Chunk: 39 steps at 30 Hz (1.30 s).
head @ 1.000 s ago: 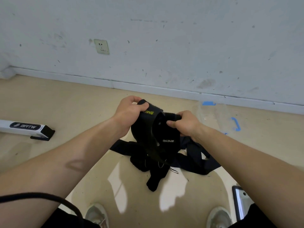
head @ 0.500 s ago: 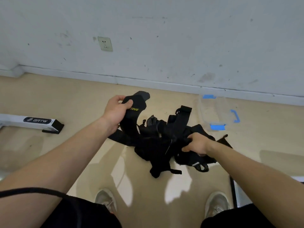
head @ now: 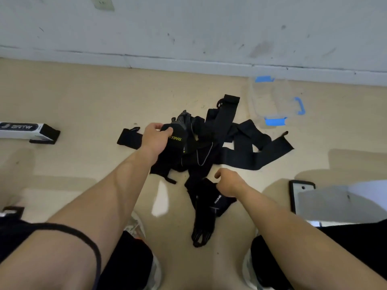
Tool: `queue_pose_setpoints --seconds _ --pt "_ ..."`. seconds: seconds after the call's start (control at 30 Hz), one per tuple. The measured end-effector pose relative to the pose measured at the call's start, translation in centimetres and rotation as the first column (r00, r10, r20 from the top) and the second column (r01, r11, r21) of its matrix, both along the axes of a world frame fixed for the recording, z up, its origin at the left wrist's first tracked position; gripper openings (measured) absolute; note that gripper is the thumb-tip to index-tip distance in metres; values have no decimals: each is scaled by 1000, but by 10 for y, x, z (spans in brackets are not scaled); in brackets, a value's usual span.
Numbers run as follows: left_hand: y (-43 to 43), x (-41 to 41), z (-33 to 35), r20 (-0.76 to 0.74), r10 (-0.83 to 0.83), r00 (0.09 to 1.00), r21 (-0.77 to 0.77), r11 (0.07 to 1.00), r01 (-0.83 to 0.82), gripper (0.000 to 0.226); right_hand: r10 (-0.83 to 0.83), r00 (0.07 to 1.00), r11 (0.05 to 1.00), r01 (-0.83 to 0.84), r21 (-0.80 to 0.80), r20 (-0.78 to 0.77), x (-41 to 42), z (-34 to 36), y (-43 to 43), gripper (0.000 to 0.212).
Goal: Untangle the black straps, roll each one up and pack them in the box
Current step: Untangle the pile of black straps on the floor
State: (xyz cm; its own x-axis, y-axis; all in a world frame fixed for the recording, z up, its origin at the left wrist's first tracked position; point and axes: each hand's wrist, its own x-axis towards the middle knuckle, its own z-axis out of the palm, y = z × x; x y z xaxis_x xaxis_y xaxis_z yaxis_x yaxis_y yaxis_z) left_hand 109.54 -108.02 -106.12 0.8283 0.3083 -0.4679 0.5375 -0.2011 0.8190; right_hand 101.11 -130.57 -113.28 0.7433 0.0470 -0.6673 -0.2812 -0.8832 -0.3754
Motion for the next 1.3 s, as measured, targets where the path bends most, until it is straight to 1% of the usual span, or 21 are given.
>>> queue_pose_setpoints --seconds 0.13,0.27,0.33,0.4,0.43,0.5,0.6,0.67,0.77,0.83,0.9,0.97,1.0,1.03,1.07,1.13,1.17,1.2,1.23,1.27,1.3 --pt "10 -1 -39 -39 17 999 75 997 -14 31 -58 998 996 57 -74 -8 15 -25 -10 35" --pt "21 2 -71 -125 -9 992 78 997 19 36 -59 998 975 54 -215 -19 29 -52 -20 36" --pt "23 3 -83 -161 -41 986 78 995 54 32 -88 996 974 88 -210 10 40 -64 -23 42" --pt "22 3 -94 -179 -34 983 53 998 44 21 -122 989 974 136 -181 84 53 -78 -25 48" --pt "20 2 -100 -184 -30 983 37 999 38 16 -125 983 970 149 -192 132 58 -85 -26 51" --pt "12 0 -116 -200 -46 979 9 999 49 20 -95 979 952 142 -271 180 66 -102 -33 58" --pt "-5 -2 -138 -223 -94 970 -27 996 90 21 -108 983 924 153 -350 145 67 -126 -46 66" --pt "-14 -3 -148 -233 -109 966 -32 994 104 20 -65 985 918 123 -376 162 64 -139 -53 61" --pt "-23 -1 -155 -242 -135 961 -47 991 127 20 9 964 911 102 -400 265 64 -150 -58 47" --pt "-24 -1 -156 -240 -142 960 -55 990 133 19 55 936 890 111 -442 346 64 -152 -61 44" --pt "-23 0 -160 -234 -143 962 -36 990 139 21 42 916 865 166 -473 398 66 -150 -66 55" --pt "-23 0 -162 -228 -149 962 -12 989 150 24 19 927 841 187 -507 374 69 -147 -73 73" --pt "-23 0 -163 -229 -155 961 -5 987 158 25 30 934 826 178 -535 357 69 -144 -76 78" --pt "-25 -1 -163 -230 -161 960 -4 986 165 26 55 939 810 157 -566 339 68 -141 -79 77" --pt "-28 -2 -162 -234 -172 957 -4 984 176 27 81 943 801 130 -584 322 66 -139 -82 70" --pt "-35 -4 -159 -239 -196 951 -12 980 198 30 80 949 827 106 -552 303 62 -135 -87 45" --pt "-40 -4 -157 -233 -209 950 -15 977 211 32 22 947 867 141 -478 320 60 -134 -88 34" --pt "-44 -4 -155 -224 -225 948 -8 973 229 33 -83 932 909 216 -357 352 58 -132 -89 26" --pt "-48 -3 -152 -212 -246 946 3 968 253 33 -206 901 928 304 -216 382 57 -127 -87 22" --pt "-51 -3 -149 -200 -273 941 29 958 285 33 -324 852 920 386 -75 411 58 -120 -85 18" --pt "-53 -3 -145 -186 -310 932 76 942 328 32 -429 797 891 451 55 424 62 -110 -83 15"
